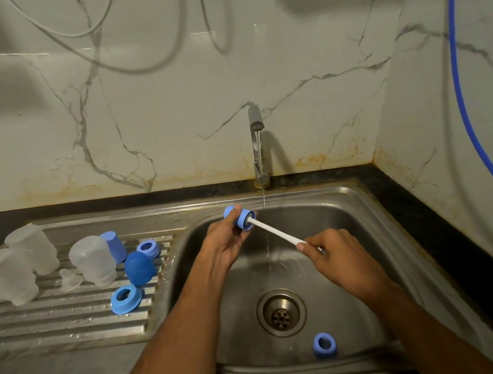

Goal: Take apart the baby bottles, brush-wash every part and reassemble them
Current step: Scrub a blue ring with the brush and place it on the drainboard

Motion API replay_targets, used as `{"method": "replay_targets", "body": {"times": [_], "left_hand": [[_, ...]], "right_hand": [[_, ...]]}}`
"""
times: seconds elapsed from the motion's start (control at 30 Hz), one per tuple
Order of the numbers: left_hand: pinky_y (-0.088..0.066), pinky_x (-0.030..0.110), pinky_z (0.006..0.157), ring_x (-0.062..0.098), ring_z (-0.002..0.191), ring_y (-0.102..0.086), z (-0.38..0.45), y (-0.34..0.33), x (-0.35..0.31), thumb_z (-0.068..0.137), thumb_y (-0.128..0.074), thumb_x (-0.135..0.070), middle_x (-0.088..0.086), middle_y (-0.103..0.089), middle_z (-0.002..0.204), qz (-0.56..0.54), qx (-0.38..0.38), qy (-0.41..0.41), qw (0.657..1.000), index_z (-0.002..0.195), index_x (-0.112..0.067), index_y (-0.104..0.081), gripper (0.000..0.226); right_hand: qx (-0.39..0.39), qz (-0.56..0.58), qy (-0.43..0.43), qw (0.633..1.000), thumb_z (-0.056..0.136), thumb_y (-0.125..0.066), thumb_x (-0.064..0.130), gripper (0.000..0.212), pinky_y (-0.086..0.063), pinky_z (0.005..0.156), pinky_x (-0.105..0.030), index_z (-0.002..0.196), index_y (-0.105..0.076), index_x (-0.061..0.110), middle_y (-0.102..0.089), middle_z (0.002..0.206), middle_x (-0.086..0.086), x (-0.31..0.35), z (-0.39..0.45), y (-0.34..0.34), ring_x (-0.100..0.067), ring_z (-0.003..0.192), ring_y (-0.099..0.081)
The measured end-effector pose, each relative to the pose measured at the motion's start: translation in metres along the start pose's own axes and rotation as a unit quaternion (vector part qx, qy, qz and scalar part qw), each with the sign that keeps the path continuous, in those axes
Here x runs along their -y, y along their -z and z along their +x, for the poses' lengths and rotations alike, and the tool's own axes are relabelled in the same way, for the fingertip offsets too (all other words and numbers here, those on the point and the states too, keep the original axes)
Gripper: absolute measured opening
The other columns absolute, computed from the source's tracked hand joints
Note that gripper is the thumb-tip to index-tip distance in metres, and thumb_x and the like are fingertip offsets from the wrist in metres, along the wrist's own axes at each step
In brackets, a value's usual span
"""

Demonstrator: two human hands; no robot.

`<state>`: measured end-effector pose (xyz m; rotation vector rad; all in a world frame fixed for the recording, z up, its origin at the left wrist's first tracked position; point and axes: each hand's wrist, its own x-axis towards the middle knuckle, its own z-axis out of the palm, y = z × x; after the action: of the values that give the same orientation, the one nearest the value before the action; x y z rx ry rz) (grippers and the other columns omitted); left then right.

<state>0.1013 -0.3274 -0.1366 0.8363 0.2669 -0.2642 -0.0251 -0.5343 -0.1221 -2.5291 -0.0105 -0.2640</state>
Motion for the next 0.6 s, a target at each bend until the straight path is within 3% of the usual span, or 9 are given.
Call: {"method": "replay_targets", "body": {"times": [0.1, 0.27, 0.37, 0.43, 0.6], "left_hand": [[-0.06, 0.046, 0.088, 0.031, 0.101, -0.072, 0.001, -0.002, 0.0, 0.088, -0.072, -0.01, 0.028, -0.064, 0.121, 0.009, -0.009, -0.007, 1.0, 0.125, 0.006, -0.056, 0.043], [-0.063, 0.044, 0.077, 0.032, 0.1, -0.071, 0.001, 0.001, -0.003, 0.09, -0.071, -0.012, 0.027, -0.062, 0.121, -0.015, -0.029, -0.013, 0.999, 0.123, 0.004, -0.054, 0.04], [-0.061, 0.045, 0.084, 0.034, 0.107, -0.07, -0.001, -0.002, 0.001, 0.092, -0.069, -0.012, 0.029, -0.062, 0.123, 0.003, -0.01, 0.0, 1.0, 0.124, 0.006, -0.056, 0.04], [-0.06, 0.047, 0.086, 0.036, 0.11, -0.069, -0.001, -0.001, 0.0, 0.092, -0.069, -0.011, 0.03, -0.061, 0.124, 0.003, -0.005, 0.0, 1.0, 0.122, 0.007, -0.056, 0.037], [-0.059, 0.046, 0.088, 0.033, 0.106, -0.069, 0.006, 0.002, -0.004, 0.091, -0.07, -0.011, 0.028, -0.062, 0.124, -0.003, -0.026, -0.01, 1.0, 0.126, 0.005, -0.054, 0.041]], "right_hand": [[0.005, 0.006, -0.021, 1.0, 0.102, -0.057, 0.046, 0.03, -0.053, 0.059, -0.029, 0.079, -0.068, 0.029, -0.06, 0.06, 0.004, 0.0, 0.002, -0.001, -0.007, 0.055, -0.057], [0.038, 0.009, -0.028, 0.999, 0.101, -0.059, 0.044, 0.032, -0.052, 0.06, -0.026, 0.085, -0.075, 0.022, -0.066, 0.065, 0.001, -0.007, -0.005, 0.002, -0.013, 0.062, -0.064], [0.019, 0.0, -0.012, 1.0, 0.101, -0.058, 0.045, 0.032, -0.047, 0.055, -0.025, 0.078, -0.069, 0.026, -0.058, 0.057, 0.004, -0.003, -0.002, 0.0, -0.007, 0.053, -0.057], [0.015, -0.001, -0.004, 1.0, 0.101, -0.057, 0.046, 0.029, -0.046, 0.052, -0.024, 0.085, -0.072, 0.027, -0.057, 0.057, 0.006, 0.002, 0.001, -0.003, -0.006, 0.052, -0.055], [0.028, 0.008, -0.011, 1.0, 0.1, -0.059, 0.046, 0.032, -0.055, 0.066, -0.03, 0.092, -0.078, 0.021, -0.07, 0.071, 0.001, -0.011, 0.004, 0.009, -0.011, 0.066, -0.066]]}}
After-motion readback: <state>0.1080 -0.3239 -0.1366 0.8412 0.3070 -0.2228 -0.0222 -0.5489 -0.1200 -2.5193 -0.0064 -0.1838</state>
